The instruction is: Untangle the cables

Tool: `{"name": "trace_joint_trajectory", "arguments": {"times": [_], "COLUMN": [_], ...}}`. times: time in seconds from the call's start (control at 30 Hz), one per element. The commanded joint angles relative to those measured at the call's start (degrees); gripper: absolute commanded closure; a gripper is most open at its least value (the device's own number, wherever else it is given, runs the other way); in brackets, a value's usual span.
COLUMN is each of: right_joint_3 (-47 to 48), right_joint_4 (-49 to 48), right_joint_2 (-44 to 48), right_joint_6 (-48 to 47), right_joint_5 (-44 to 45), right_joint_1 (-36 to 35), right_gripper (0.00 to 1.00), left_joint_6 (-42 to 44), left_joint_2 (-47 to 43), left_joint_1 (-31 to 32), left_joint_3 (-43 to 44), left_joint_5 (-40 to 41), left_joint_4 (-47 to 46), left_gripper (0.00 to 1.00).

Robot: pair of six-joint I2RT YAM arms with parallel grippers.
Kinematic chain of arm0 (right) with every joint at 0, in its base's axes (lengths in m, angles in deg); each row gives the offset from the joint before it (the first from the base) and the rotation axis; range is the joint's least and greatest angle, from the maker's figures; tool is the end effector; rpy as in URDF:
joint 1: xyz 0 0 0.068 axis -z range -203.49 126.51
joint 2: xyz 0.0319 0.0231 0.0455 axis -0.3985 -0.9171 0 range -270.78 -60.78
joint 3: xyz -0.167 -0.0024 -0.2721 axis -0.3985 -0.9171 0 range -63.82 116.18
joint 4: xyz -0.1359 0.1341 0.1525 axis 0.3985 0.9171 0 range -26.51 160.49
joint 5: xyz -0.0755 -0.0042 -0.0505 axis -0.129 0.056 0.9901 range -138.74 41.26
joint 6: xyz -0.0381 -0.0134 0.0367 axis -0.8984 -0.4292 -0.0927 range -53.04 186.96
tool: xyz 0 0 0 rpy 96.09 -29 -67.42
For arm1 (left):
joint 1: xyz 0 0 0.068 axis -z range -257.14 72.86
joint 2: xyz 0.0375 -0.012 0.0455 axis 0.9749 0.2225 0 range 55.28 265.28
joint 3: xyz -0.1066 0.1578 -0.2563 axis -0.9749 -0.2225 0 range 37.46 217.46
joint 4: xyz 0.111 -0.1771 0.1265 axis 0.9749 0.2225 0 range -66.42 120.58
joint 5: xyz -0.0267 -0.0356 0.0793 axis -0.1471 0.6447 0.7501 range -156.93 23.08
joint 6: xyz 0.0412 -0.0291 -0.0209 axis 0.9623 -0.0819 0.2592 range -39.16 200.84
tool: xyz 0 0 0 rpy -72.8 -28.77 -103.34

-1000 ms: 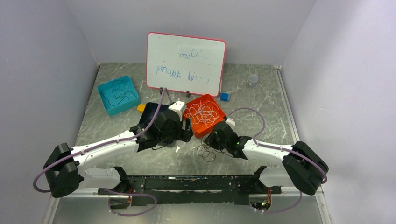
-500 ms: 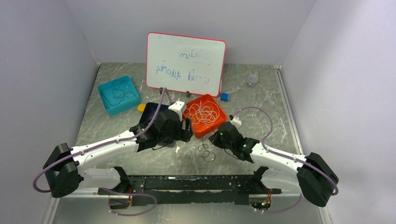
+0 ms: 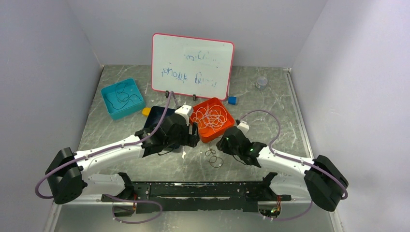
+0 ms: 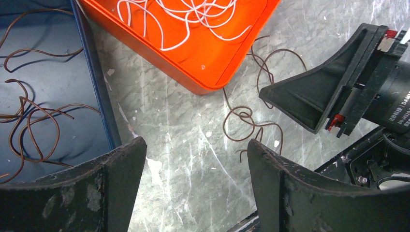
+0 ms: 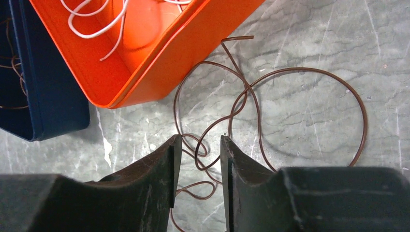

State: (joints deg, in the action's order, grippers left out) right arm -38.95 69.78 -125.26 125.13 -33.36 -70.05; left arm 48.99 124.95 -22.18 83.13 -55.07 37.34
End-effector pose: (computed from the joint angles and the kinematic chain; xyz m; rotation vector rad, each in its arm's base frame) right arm 0.1271 0.1202 0.2181 0.3745 2.3824 0.5736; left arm 0.1381 -0.1840 0.3012 0.3427 2.2556 -0.5959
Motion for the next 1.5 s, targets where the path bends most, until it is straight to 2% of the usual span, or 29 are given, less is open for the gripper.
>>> {"name": "trace_joint_trajectory", "arguments": {"times": [0.0, 0.2, 0.47, 0.57, 0.63, 0.8, 1.13, 1.47], "right_joint_3": [1.69, 1.85, 2.64, 3.33, 4.11, 4.88, 7.67, 10.12], "right_joint_4": [-2.39, -4.43, -3.34, -1.85, -0.18, 3.23, 9.34, 13.80], "right_joint_2": [-1.85, -4.61, -4.70, -1.71, 0.29, 5.10, 16.63, 20.81], "right_joint_6": [-1.14, -1.82, -3.59, -4.56, -5.04, -5.06, -3.95, -2.63], "right_joint_5": [-0.34, -0.41, 2.56, 3.17, 3.68, 1.35, 1.17, 1.10], "right_joint_1": [-0.03, -0.04, -0.05, -0.03, -0.05, 0.73, 2.49, 3.35], "right_gripper": [0.60, 0.61, 0.89, 0.96, 1.00, 1.00, 1.00, 1.00], "left_joint_6": [0.34, 0.45, 0.29, 0.91, 1.38, 3.31, 2.11, 1.68], "left_joint_2": [0.23, -0.06, -0.85, -1.97, -2.91, -1.80, 7.76, 15.74], "left_joint_1": [0.24, 0.24, 0.24, 0.24, 0.24, 0.24, 0.25, 1.35], "left_joint_3": [1.10, 1.09, 0.57, -0.33, -1.16, -1.55, 0.04, 2.77], "left_joint_5": [1.06, 1.35, 1.93, 0.16, -1.26, -4.61, -10.48, -12.81], "left_joint_4": [0.25, 0.48, 0.47, -1.51, -3.72, -9.31, -16.64, -23.85], "left_gripper": [0.19, 0.20, 0.18, 0.14, 0.07, 0.00, 0.01, 0.02]}}
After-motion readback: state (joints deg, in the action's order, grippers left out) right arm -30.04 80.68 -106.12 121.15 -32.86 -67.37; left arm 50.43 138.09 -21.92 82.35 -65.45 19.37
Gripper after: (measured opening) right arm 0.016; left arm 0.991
